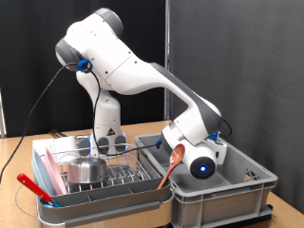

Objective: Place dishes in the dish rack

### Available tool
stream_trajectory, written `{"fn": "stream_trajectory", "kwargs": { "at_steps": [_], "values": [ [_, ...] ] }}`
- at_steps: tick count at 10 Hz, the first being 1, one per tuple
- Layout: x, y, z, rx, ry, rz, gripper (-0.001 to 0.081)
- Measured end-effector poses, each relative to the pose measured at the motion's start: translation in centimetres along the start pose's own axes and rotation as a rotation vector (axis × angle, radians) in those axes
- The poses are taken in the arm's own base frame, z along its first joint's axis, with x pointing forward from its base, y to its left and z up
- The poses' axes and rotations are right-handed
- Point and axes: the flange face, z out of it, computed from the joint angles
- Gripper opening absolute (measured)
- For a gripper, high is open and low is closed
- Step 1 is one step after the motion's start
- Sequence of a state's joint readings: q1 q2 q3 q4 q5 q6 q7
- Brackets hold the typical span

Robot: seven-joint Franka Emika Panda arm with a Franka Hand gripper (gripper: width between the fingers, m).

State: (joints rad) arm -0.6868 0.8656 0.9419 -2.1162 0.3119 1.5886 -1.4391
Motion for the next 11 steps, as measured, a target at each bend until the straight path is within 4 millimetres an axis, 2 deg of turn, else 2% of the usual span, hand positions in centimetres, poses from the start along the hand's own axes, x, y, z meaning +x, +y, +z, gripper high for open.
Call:
{"fn": "stream_trajectory", "kwargs": {
  "at_steps": [1,2,4,9,11],
  "values": [
    [0.0,0.0,0.0,0.000,0.000,0.000,0.0372],
    [0.0,0.0,0.0,-0.001,0.000,0.000,0.0372],
    [0.1,0.0,0.0,-0.002,0.007,0.000,0.0108],
    [0.3,0.0,-0.3,-0.012,0.016,-0.016,0.0110],
    [1.4,-0.7,-1.3,-0.025,0.040,-0.080,0.0110]
  ]
}}
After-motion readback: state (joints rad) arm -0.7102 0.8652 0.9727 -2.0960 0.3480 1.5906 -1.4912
